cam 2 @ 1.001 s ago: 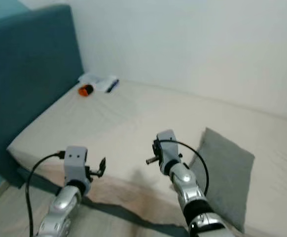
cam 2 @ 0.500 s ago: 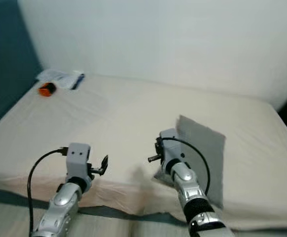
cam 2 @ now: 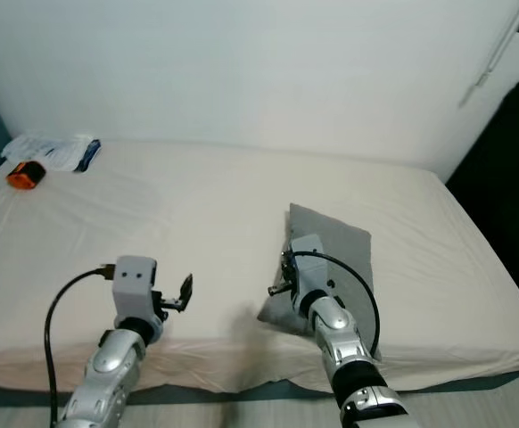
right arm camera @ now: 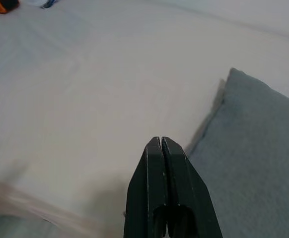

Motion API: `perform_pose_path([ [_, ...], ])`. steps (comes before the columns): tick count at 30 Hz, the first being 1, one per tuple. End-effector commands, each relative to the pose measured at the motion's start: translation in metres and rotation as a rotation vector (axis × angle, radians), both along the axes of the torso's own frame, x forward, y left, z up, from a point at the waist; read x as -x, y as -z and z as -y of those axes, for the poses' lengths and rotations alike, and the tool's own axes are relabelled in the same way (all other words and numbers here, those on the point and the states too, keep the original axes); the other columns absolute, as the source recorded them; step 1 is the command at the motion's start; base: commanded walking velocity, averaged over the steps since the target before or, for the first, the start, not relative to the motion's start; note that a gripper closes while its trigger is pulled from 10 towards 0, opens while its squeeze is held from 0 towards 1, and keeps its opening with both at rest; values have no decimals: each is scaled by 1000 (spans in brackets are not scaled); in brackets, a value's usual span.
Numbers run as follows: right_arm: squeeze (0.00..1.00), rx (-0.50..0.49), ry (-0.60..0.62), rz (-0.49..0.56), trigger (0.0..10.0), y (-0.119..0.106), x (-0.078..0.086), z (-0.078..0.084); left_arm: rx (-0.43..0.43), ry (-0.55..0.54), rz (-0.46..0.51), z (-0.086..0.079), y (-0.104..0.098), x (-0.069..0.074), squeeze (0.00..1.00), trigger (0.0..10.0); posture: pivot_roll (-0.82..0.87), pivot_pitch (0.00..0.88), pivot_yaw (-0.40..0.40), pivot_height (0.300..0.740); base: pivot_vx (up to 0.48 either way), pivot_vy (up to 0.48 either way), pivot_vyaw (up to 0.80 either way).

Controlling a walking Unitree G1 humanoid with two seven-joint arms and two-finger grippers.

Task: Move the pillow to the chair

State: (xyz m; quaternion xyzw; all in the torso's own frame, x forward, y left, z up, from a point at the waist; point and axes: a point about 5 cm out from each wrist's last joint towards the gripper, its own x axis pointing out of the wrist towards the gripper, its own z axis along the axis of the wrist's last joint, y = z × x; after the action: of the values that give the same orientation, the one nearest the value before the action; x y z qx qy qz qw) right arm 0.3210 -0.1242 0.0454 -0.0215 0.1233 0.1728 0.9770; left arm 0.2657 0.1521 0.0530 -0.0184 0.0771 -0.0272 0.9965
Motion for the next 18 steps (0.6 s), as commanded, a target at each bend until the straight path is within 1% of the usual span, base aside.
perform_pose_path([
  [1,0,6,8,-4,10000,0,-1,4,14,12,23,3,-4,0,0,10000,37,0,-121,740,461,0,0],
  [9,0,8,7,-2,10000,-1,-1,5,24,9,28,4,-5,-1,0,10000,34,0,-122,740,457,0,0],
  [18,0,5,-1,1,10000,-1,0,4,22,3,37,4,-5,0,0,10000,33,0,-126,740,0,0,0],
])
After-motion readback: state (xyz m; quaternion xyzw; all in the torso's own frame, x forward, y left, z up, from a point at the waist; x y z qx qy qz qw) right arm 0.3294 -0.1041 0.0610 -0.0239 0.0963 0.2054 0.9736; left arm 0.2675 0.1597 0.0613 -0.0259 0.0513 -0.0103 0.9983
